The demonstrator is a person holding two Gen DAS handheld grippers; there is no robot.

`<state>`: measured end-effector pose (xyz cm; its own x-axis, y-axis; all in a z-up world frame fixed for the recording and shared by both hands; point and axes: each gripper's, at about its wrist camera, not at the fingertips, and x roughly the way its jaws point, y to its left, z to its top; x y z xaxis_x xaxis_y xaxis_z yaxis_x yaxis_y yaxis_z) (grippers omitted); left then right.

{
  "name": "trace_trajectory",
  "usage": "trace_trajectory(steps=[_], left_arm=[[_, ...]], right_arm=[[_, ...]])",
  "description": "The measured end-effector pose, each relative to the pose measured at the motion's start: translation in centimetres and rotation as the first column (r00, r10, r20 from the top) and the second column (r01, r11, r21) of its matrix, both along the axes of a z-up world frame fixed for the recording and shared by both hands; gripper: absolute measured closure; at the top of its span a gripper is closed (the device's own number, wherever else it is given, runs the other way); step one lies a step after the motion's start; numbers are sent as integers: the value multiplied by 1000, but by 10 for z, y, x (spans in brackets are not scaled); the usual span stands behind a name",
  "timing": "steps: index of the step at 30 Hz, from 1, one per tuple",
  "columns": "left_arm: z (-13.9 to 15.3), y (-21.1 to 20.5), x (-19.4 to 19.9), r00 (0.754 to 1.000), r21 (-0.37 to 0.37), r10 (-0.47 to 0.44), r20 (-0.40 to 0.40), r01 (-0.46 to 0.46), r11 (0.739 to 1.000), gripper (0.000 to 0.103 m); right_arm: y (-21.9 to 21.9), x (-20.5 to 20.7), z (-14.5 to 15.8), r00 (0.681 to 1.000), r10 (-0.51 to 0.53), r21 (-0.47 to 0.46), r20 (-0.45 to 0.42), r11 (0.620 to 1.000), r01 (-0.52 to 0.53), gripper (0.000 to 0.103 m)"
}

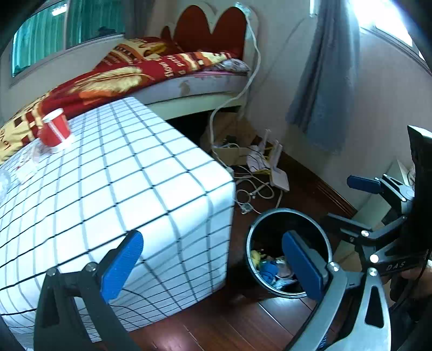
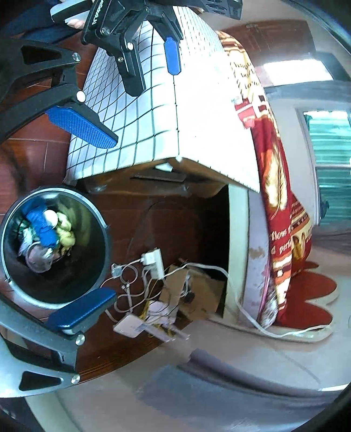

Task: Collect trash
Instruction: 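Move both tools back to the table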

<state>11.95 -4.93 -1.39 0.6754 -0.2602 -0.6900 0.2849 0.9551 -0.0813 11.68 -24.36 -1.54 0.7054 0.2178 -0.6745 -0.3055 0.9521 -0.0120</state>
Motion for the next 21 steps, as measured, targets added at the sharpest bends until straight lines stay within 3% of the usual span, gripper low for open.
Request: trace_trajectory(steps=[9, 21], left_arm=[[5, 60, 0, 991, -2, 128, 25, -128, 992, 0], [9, 160, -3, 955, 2, 297, 26, -297, 955, 0]], right_arm=[[52, 16, 16, 995, 94, 13, 36, 995, -94, 0], [139, 40, 37, 973, 214, 38, 91, 975, -218, 0]])
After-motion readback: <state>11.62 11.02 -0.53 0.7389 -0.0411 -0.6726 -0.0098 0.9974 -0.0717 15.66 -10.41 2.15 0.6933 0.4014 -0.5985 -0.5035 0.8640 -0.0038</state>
